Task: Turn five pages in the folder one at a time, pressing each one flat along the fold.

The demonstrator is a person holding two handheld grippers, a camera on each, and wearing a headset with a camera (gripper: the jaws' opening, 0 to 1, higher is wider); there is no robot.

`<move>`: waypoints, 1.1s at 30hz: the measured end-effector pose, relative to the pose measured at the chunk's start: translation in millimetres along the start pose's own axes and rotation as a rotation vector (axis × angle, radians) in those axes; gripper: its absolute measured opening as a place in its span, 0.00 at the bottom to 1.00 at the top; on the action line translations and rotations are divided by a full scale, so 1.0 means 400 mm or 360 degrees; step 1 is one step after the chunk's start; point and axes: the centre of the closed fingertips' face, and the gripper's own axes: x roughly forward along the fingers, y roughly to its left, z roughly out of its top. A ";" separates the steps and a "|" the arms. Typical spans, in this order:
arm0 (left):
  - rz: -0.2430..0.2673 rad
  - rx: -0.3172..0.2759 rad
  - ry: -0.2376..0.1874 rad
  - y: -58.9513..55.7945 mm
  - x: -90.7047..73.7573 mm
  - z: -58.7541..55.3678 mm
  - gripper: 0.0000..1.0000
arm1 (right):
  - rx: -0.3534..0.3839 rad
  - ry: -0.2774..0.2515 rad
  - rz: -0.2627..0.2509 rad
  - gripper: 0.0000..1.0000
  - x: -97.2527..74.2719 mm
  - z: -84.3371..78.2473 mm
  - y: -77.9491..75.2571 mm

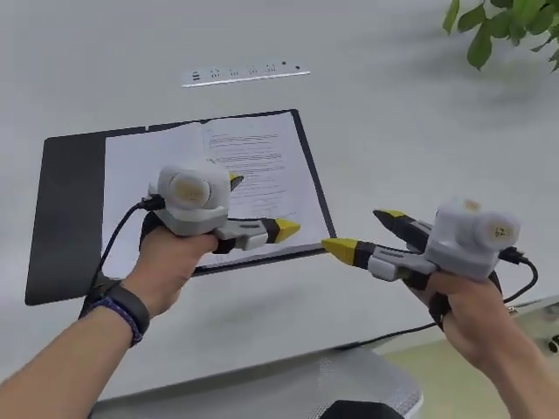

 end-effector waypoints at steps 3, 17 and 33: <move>-0.0011 -0.0003 0.0023 -0.008 0.038 -0.013 0.75 | 0.0008 0.0005 -0.0004 0.79 -0.003 -0.003 -0.008; 0.0014 0.0030 0.0181 -0.027 0.158 -0.102 0.72 | 0.0088 -0.0012 -0.0014 0.80 -0.014 -0.009 -0.027; 0.0144 0.0143 0.0260 0.007 0.187 -0.157 0.67 | 0.0109 0.0002 -0.0014 0.79 -0.006 -0.019 -0.037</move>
